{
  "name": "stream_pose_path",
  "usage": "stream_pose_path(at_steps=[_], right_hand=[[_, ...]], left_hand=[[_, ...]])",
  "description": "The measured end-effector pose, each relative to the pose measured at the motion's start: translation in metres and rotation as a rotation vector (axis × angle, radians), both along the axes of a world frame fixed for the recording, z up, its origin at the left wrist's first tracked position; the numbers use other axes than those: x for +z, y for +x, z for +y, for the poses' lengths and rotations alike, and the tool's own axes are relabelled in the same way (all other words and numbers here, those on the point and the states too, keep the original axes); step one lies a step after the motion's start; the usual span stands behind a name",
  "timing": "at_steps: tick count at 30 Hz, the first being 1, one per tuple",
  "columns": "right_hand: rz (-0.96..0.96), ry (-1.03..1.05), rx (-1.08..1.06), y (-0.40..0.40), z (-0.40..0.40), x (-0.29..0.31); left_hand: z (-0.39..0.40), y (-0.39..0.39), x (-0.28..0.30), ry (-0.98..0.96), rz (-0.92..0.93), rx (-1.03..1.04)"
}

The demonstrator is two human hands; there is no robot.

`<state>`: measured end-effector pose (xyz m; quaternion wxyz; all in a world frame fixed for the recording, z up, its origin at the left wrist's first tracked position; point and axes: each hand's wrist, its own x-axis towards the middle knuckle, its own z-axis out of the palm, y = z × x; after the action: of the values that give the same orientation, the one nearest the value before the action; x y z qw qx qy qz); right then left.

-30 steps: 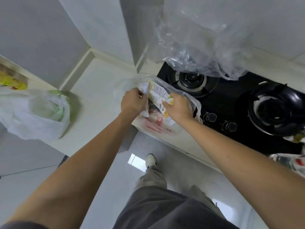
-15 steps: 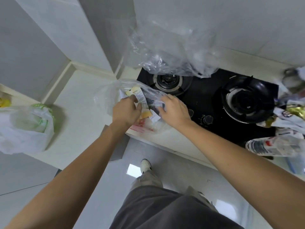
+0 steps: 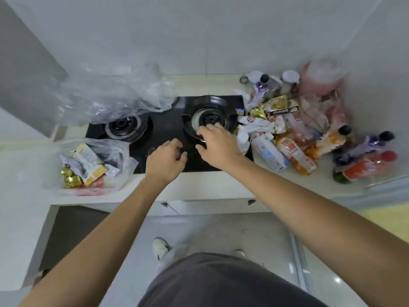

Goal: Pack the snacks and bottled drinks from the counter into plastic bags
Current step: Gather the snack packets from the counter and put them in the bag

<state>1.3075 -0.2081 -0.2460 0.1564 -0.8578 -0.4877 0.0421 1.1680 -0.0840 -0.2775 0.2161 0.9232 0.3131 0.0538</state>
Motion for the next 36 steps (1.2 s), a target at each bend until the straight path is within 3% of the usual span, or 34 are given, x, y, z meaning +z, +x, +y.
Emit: stream_pose_path(at_steps=[11,23,27,33,36], right_hand=[[-0.007,0.096,-0.173,0.096,-0.148,0.004],[0.114,-0.092,-0.412,0.157,-0.174,-0.031],[0.062,-0.138,-0.422,0.179,-0.178,-0.027],[-0.227,-0.278,-0.472,0.223,-0.215,-0.017],[-0.141,-0.395,-0.508,0.238,-0.238,-0.012]], left_hand=[[-0.105,0.077,0.007,-0.083,-0.034,-0.088],[-0.099,0.138,-0.027,-0.205,-0.002,-0.115],[-0.094,0.145,-0.036,-0.189,-0.052,-0.129],[-0.097,0.161,-0.031,-0.138,-0.056,-0.135],[-0.109,0.165,-0.027,-0.174,-0.051,-0.115]])
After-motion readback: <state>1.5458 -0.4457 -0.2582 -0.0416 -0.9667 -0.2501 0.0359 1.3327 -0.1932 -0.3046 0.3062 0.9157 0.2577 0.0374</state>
